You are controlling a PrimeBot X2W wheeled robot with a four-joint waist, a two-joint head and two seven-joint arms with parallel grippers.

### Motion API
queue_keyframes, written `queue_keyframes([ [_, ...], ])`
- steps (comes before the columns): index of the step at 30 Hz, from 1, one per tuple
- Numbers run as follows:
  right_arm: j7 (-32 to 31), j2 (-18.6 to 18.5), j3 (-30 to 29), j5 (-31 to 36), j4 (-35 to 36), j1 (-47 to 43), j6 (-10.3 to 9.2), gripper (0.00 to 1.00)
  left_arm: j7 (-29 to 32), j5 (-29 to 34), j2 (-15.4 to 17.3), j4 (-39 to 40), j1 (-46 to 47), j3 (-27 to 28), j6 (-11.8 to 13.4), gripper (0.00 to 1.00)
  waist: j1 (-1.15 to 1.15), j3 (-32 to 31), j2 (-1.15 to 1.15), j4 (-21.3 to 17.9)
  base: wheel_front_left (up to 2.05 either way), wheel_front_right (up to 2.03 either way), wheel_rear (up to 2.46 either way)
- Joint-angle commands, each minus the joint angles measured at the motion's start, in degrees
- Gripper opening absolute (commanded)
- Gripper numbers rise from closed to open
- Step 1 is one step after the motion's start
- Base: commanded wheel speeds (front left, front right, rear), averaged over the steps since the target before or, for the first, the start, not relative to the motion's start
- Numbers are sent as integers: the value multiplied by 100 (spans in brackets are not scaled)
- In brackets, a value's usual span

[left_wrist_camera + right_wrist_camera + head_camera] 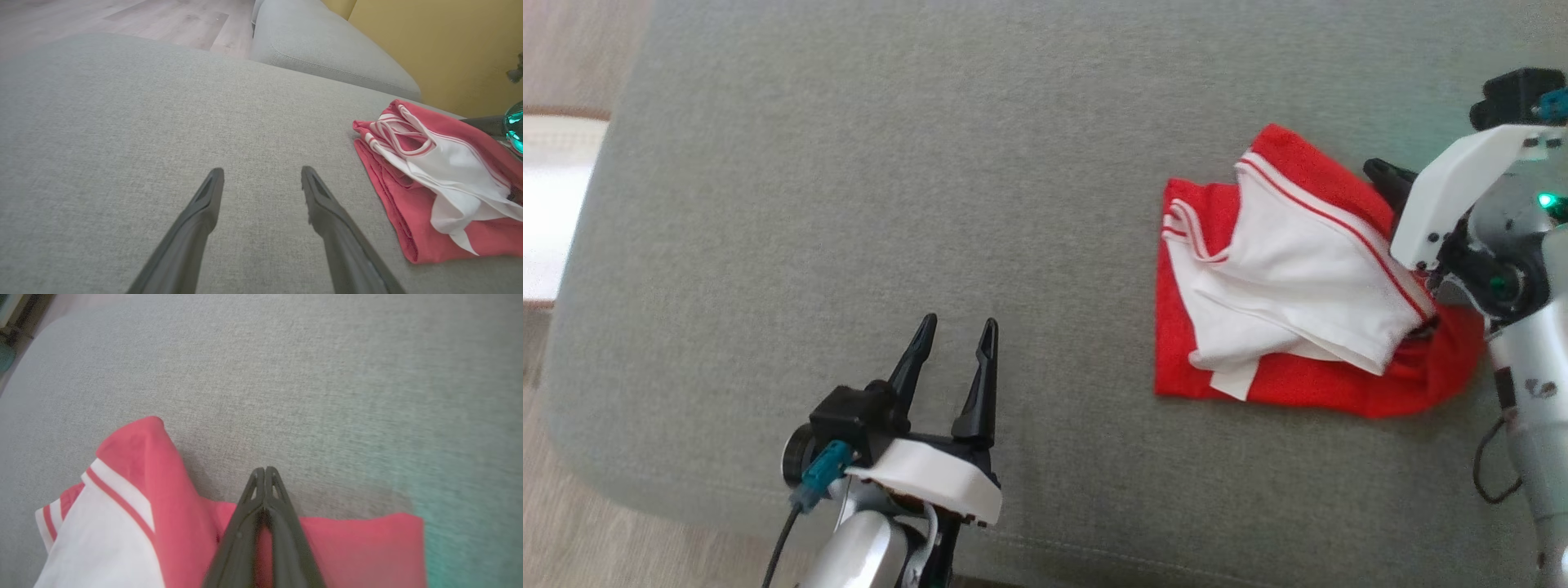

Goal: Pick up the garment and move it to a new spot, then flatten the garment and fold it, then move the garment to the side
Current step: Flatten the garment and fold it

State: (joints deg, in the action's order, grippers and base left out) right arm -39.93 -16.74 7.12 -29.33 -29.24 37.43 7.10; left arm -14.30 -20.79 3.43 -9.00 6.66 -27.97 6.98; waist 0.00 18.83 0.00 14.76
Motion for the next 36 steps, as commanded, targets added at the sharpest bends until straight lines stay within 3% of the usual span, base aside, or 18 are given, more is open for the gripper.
queue_keyframes([
  [1, -81, -38, 45, -62, 157, 206, 39, 0, -67, -12, -12, 174, 189, 139, -29, 100, 0, 71, 0, 100, 0, 0, 0],
  [8, -932, -129, 71, -442, 70, 364, 39, 0, -69, 6, -42, 217, 186, 168, -28, 100, 0, 104, 0, 161, 0, 0, 0],
  [21, -1983, -247, 153, -1592, 979, -206, 39, 0, -69, 1, -54, 209, 159, 244, 6, 100, 0, 69, 0, -29, 0, 0, 0],
  [36, -2170, -199, 59, -1862, 1599, -843, 39, 0, -70, 15, -55, 146, 164, 271, 38, 100, 0, -38, 0, -178, 0, 0, 0],
])
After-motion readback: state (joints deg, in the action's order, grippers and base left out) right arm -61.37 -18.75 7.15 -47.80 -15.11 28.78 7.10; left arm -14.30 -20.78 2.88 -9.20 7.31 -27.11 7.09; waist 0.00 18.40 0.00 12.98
